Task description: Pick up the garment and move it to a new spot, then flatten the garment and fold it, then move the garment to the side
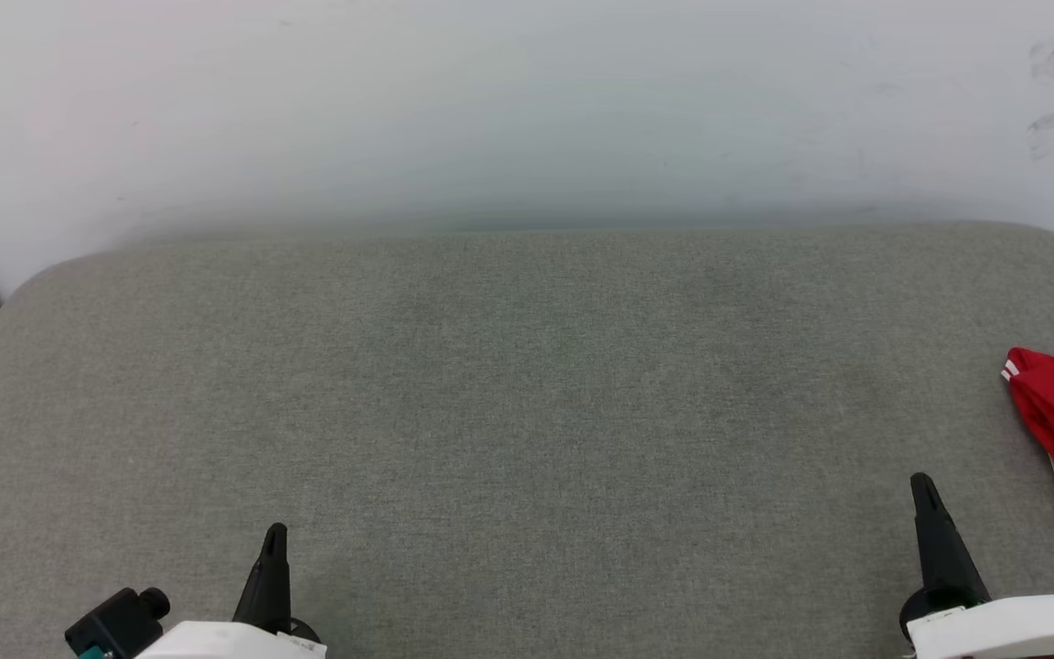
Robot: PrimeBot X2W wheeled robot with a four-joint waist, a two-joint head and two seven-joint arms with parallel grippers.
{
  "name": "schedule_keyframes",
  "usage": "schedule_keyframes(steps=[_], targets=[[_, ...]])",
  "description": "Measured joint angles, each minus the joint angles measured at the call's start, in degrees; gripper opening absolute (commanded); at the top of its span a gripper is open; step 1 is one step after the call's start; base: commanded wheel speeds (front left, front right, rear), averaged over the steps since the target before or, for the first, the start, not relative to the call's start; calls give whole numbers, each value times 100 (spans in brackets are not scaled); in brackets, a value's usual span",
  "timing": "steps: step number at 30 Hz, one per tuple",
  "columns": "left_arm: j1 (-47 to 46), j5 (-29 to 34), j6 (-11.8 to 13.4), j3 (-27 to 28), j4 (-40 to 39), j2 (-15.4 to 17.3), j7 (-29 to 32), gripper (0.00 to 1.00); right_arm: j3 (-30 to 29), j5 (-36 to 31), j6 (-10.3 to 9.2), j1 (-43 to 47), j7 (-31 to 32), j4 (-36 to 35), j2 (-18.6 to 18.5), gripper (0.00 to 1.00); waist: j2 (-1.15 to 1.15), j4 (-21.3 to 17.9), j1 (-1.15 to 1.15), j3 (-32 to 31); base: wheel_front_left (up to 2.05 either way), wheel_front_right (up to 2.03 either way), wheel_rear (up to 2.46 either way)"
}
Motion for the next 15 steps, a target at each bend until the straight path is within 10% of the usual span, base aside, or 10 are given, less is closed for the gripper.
schedule_keyframes(steps=[15], targets=[[-253,-1112,-137,98,163,11,248,0,-43,1082,0,-220,266,144,-14,0,0,-13,0,22,0,0,0]])
